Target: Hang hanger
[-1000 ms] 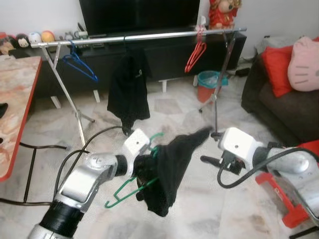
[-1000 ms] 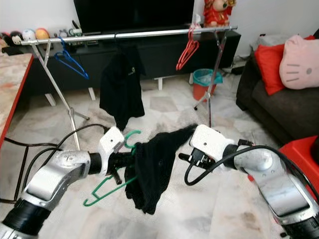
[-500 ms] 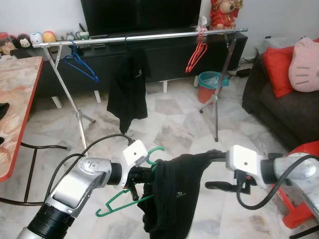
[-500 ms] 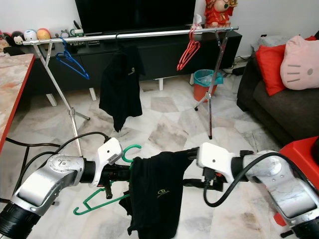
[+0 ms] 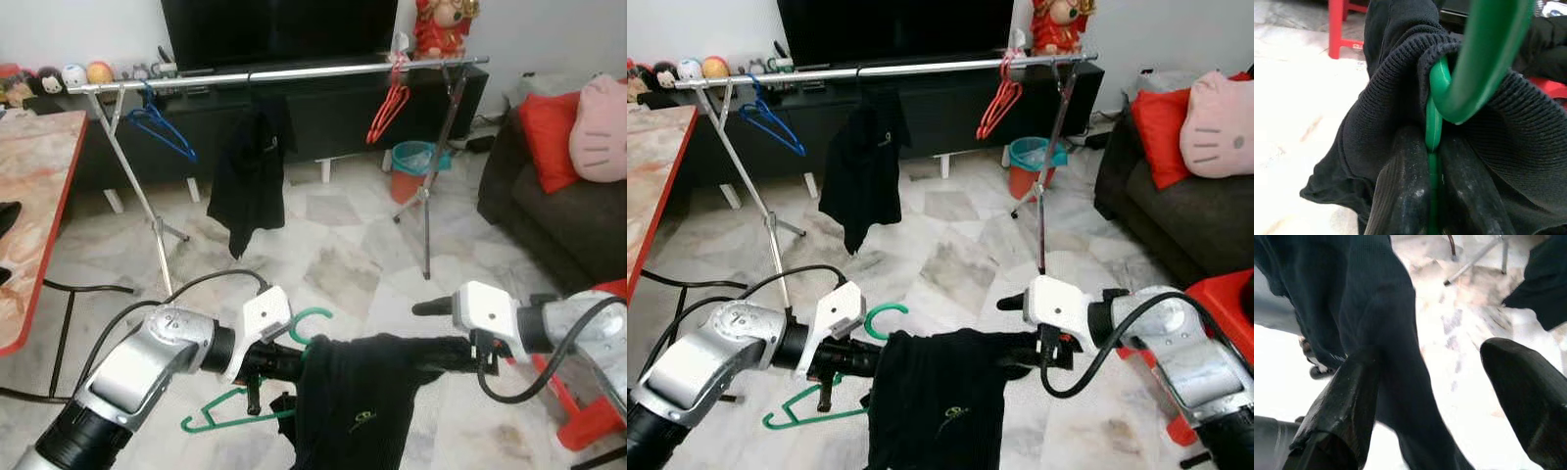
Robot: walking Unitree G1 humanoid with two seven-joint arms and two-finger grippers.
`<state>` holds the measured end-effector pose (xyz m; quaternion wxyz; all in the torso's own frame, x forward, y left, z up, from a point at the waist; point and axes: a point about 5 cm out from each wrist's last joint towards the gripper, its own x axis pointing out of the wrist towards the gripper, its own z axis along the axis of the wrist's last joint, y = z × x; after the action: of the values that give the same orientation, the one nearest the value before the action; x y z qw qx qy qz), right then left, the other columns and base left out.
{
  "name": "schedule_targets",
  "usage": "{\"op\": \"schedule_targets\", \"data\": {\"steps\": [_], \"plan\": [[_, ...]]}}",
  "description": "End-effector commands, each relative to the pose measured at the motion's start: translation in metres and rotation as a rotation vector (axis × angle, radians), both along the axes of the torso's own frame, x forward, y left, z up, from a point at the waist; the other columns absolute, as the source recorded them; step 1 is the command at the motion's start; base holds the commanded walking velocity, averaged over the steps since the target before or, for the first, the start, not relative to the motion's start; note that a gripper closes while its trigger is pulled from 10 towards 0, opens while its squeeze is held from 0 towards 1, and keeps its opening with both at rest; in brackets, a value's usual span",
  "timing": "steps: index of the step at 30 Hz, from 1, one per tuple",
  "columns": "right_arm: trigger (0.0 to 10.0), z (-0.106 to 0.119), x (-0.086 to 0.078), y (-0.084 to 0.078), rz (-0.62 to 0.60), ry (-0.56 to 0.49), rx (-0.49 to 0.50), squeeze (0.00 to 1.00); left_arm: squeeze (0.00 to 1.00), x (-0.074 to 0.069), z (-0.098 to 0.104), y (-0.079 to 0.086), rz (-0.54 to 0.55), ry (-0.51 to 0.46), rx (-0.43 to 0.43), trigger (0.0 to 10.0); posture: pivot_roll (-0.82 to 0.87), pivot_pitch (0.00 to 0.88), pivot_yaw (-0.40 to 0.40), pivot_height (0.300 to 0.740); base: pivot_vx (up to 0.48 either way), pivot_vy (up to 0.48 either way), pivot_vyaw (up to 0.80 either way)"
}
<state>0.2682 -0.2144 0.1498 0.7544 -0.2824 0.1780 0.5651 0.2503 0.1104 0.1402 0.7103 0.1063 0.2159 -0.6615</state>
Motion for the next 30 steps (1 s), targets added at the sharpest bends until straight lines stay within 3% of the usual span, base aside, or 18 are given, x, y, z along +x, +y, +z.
{"op": "schedule_targets", "data": {"steps": [1,5,9,23,24,30], "plan": [[10.0,0.000,0.001,0.004,0.031,0.013,0.044,0.00,0.00,-0.005,0.006,-0.005,-0.054,-0.013,-0.017,10.0,0.00,0.000,0.010,0.740,0.000,0.000,0.00],[10.0,-0.005,0.000,0.008,0.063,0.035,0.067,0.00,0.00,-0.005,0.006,-0.007,-0.063,-0.013,-0.013,10.0,0.01,0.000,0.009,0.740,0.000,0.000,0.00],[10.0,0.001,-0.005,0.024,0.151,0.080,0.195,0.00,0.00,-0.005,0.007,-0.006,-0.073,-0.016,-0.010,10.0,0.01,0.000,0.007,0.740,0.000,0.000,0.00],[9.7,-0.028,-0.007,0.034,0.221,0.193,0.128,0.00,0.00,-0.006,0.006,-0.003,-0.084,-0.017,0.010,10.0,0.02,0.000,0.005,0.740,0.000,0.000,0.00],[0.3,-0.030,-0.009,0.035,0.232,0.204,0.135,0.00,0.00,-0.006,0.006,-0.003,-0.084,-0.017,0.011,10.0,0.02,0.000,0.005,0.740,0.000,0.000,0.00],[0.0,-0.032,-0.010,0.035,0.233,0.213,0.139,0.00,0.00,-0.006,0.007,-0.003,-0.085,-0.018,0.011,10.0,0.02,0.000,0.006,0.740,0.000,0.000,0.00]]}}
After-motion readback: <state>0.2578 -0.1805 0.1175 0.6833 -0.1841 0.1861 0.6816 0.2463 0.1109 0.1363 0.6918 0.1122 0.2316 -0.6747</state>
